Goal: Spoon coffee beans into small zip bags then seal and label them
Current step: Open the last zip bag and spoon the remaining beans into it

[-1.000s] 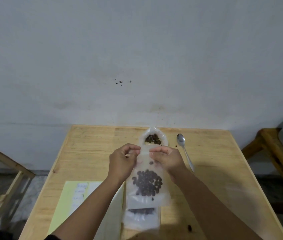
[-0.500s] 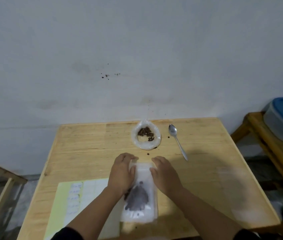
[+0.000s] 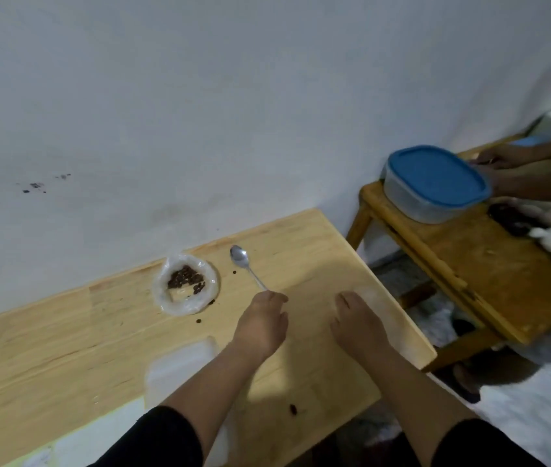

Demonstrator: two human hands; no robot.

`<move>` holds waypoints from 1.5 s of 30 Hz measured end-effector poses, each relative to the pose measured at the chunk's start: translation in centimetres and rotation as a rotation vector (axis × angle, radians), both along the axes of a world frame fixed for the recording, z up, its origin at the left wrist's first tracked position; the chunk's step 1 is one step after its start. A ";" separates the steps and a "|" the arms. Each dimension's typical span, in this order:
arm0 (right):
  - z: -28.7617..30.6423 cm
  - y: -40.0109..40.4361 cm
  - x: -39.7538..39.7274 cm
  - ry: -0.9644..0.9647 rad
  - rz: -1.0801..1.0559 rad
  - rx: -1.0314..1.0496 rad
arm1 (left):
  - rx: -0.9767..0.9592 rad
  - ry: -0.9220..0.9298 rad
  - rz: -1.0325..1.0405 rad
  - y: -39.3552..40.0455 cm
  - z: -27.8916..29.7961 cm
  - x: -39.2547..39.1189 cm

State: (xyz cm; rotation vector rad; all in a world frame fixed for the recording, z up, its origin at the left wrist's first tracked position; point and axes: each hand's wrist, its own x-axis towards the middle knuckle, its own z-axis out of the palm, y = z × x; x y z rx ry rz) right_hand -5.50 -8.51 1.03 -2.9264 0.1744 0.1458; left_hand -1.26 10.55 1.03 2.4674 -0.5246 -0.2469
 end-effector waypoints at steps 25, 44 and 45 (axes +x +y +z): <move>-2.9 -5.0 -1.2 -0.081 -0.405 0.456 | -0.220 0.220 0.127 -12.7 -3.2 1.8; 11.0 11.0 5.3 -0.193 -0.099 1.254 | -1.154 0.313 0.467 3.6 9.9 2.5; 11.0 11.9 5.4 -0.179 -0.048 1.258 | -1.159 0.306 0.495 4.7 10.2 2.5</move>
